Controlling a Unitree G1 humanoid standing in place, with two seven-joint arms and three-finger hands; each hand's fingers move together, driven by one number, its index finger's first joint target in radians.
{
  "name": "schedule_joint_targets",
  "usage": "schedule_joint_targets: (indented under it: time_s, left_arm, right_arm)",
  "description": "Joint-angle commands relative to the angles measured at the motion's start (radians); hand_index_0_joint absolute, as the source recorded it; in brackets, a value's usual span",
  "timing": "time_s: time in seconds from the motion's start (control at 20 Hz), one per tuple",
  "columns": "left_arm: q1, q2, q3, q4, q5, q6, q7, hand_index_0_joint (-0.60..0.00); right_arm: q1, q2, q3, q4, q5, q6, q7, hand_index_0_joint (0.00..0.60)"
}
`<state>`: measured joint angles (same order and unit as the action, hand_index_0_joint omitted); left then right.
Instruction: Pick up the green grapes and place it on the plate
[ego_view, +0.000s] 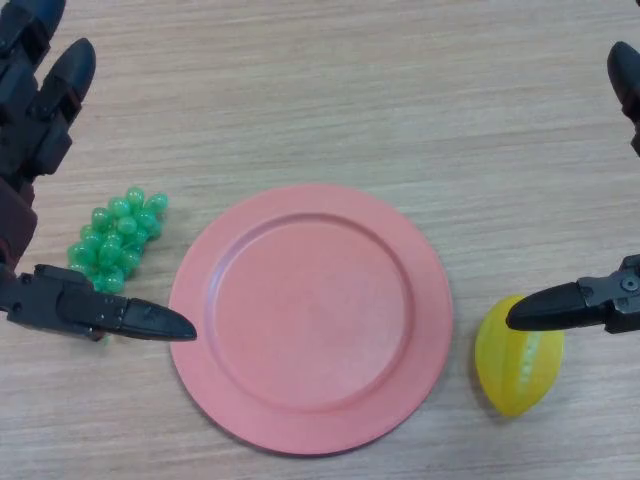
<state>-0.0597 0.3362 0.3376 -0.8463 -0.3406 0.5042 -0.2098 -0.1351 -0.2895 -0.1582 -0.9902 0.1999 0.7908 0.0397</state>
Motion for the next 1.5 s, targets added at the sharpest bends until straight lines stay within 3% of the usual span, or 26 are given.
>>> schedule_joint_targets:
  time_s: [0.05,0.35,0.65,0.8,1.0,1.1,1.3,1.5]
  left_arm:
    - [-0.026,0.035,0.065,-0.056,-0.005,-0.068,0.017,0.0]
    - [-0.019,0.032,0.073,-0.053,-0.022,-0.076,0.011,0.0]
    - [-0.05,0.077,0.121,0.114,0.042,-0.164,-0.003,0.0]
    - [-0.088,0.143,0.109,0.336,0.229,-0.319,-0.034,0.0]
    - [-0.134,0.229,0.079,0.603,0.51,-0.521,-0.087,0.0]
    - [-0.158,0.254,0.055,0.728,0.64,-0.632,-0.069,0.0]
    - [-0.195,0.275,-0.013,0.89,0.82,-0.734,-0.035,0.0]
    - [-0.248,0.275,-0.082,1.049,0.981,-0.783,0.041,0.0]
  right_arm:
    - [-0.023,-0.026,-0.063,-0.055,0.057,-0.132,-0.012,0.0]
    - [-0.026,-0.058,-0.046,-0.057,0.074,-0.131,-0.054,0.0]
    - [-0.038,-0.064,-0.037,-0.057,0.078,-0.119,-0.062,0.0]
    - [-0.059,-0.04,-0.038,-0.054,0.043,-0.095,-0.033,0.0]
    - [-0.065,-0.034,-0.045,-0.039,0.034,-0.099,-0.02,0.0]
    - [-0.066,-0.04,-0.052,-0.033,0.025,-0.106,-0.014,0.0]
    - [-0.047,-0.038,-0.075,-0.022,0.027,-0.135,-0.001,0.0]
    - [-0.021,-0.041,-0.104,-0.009,0.028,-0.17,0.009,0.0]
